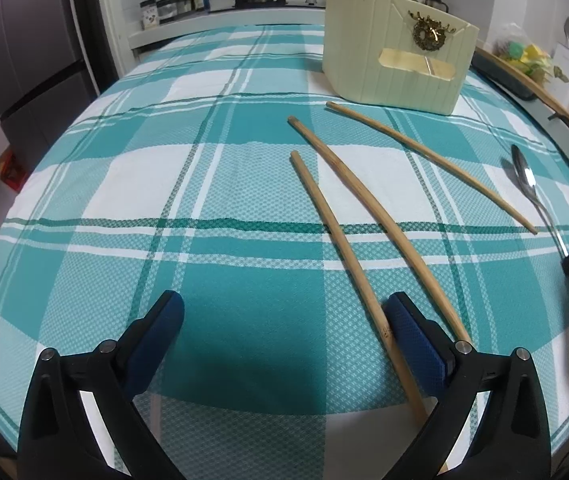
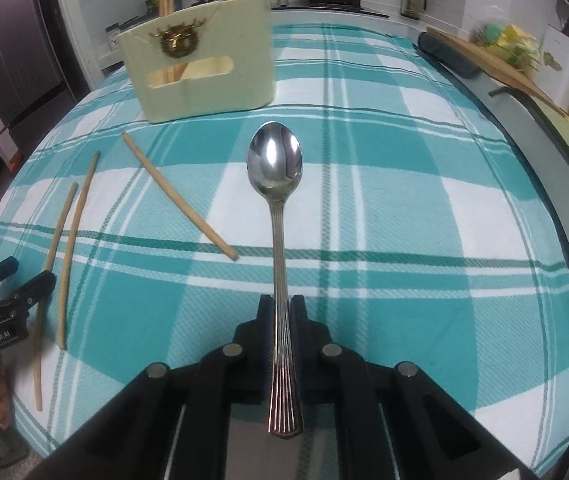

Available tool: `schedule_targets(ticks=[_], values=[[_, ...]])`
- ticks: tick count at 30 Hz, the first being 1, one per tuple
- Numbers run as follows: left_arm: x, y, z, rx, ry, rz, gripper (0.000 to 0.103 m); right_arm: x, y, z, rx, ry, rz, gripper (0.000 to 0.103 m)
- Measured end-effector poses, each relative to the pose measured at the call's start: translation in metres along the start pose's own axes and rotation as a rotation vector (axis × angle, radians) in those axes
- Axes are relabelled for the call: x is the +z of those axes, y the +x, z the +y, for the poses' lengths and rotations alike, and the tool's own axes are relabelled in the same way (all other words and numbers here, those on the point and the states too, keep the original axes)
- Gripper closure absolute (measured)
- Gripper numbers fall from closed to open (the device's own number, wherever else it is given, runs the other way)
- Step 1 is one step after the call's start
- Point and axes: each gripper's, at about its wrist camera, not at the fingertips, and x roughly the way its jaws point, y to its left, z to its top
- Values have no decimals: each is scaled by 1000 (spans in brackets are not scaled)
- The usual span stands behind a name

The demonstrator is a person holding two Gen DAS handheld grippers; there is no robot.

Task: Organize utensils
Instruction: 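Lift the spoon with the right gripper and hold it above the table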

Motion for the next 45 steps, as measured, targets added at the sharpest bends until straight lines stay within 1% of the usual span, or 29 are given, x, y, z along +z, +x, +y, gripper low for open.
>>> schedule_targets(ticks=[5,7,10,14,15,18,20,21,24,27,31,34,36,38,41,45], values=[[1,0,4,7,-7,5,1,-17,-11,-24,-70,49,-9,94],[0,0,7,14,1,8,0,-23,-15,-27,-96,47,-17,94],[-1,-1,16,9,7,17,0,-33,-20,-26,-112,46,-47,93],[-3,-3,26,-10,38,31,0,-41,-24,-23,-143,19,-92,85],[-4,-3,28,-17,49,37,0,-43,-25,-22,-148,16,-98,84],[-3,-3,37,-34,66,58,0,-45,-26,-26,-142,25,-111,80],[-2,-3,41,-41,87,72,0,-47,-26,-30,-141,39,-122,73],[-1,-2,43,-48,96,78,0,-48,-26,-32,-137,46,-126,73],[0,-2,49,-67,114,97,0,-49,-26,-33,-131,53,-135,72],[0,-2,54,-67,114,107,0,-49,-26,-32,-138,54,-140,72],[-3,-4,57,-51,82,108,0,-51,-25,-32,-137,67,-150,71],[-5,-7,59,-40,29,116,1,-52,-25,-31,-143,64,-160,71],[-6,-7,57,-37,23,112,0,-53,-25,-31,-142,65,-166,71],[-5,-6,53,-24,40,106,0,-53,-26,-32,-136,67,-168,71],[-2,-3,50,-23,42,101,0,-51,-26,-34,-126,68,-158,70],[-3,-3,47,-19,45,61,0,-48,-25,-35,-120,70,-132,69]])
